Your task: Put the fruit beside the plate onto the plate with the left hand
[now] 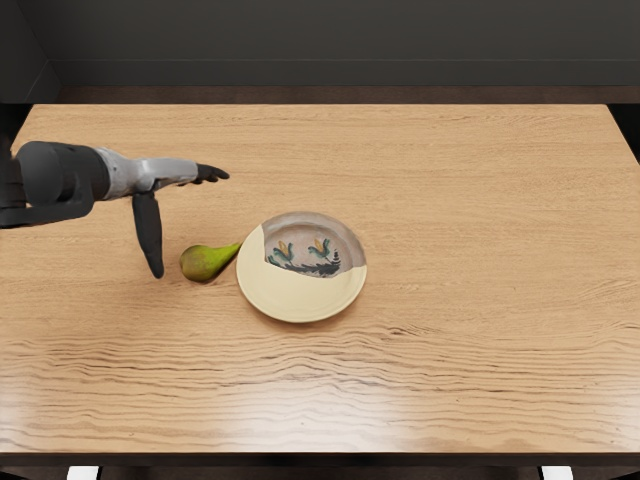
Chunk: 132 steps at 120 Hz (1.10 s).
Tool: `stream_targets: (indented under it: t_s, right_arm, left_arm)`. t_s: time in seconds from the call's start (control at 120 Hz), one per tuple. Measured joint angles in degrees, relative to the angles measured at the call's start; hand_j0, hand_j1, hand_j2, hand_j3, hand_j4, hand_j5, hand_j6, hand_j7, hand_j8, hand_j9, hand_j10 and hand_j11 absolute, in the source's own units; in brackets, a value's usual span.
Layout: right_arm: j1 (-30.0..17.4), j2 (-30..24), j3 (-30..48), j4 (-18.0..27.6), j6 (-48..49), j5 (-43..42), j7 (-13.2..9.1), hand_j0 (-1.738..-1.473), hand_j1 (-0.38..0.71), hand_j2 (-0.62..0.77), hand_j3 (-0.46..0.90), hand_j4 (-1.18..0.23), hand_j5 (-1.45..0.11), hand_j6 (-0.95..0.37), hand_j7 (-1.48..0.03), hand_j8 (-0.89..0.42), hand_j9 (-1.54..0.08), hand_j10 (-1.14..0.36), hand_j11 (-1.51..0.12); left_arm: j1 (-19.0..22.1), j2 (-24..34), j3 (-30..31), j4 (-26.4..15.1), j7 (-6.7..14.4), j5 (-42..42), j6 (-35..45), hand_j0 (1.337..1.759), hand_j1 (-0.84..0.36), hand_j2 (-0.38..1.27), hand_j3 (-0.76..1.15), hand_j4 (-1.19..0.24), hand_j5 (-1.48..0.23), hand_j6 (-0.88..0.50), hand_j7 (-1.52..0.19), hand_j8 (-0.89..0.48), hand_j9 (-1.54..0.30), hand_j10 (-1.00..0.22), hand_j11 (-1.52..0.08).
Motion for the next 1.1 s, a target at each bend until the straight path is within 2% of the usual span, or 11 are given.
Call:
stream_targets:
  t_s: [0.45, 0.85, 1.1]
  right_arm:
    - [0.00, 0.00, 0.12, 0.00, -0.01, 0.00, 0.00, -1.658, -0.35, 0.00, 0.00, 0.00, 0.00, 0.00, 0.00, 0.00, 0.00, 0.00, 0.00]
    - [-0.08, 0.00, 0.13, -0.03, -0.01, 0.00, 0.04, -1.658, -0.35, 0.00, 0.00, 0.00, 0.00, 0.00, 0.00, 0.00, 0.00, 0.00, 0.00]
    - [-0.09, 0.00, 0.13, -0.07, -0.01, 0.00, 0.05, -1.658, -0.35, 0.00, 0.00, 0.00, 0.00, 0.00, 0.00, 0.00, 0.00, 0.00, 0.00]
  left_arm:
    - [6.17, -1.74, 1.76, -1.36, 0.02, 6.10, 8.07, 1.658, 0.30, 0.01, 0.00, -0.04, -0.05, -0.04, -0.05, -0.04, -0.05, -0.04, -0.05]
    - [8.07, -1.92, 2.29, -3.32, 0.02, 6.78, 11.21, 1.658, 0.28, 0.01, 0.00, -0.07, -0.08, -0.07, -0.08, -0.07, -0.08, -0.06, -0.08]
    - [10.41, -3.88, 3.06, -3.42, 0.02, 11.99, 18.15, 1.658, 0.25, 0.02, 0.00, -0.09, -0.11, -0.09, -0.11, -0.09, -0.11, -0.09, -0.11]
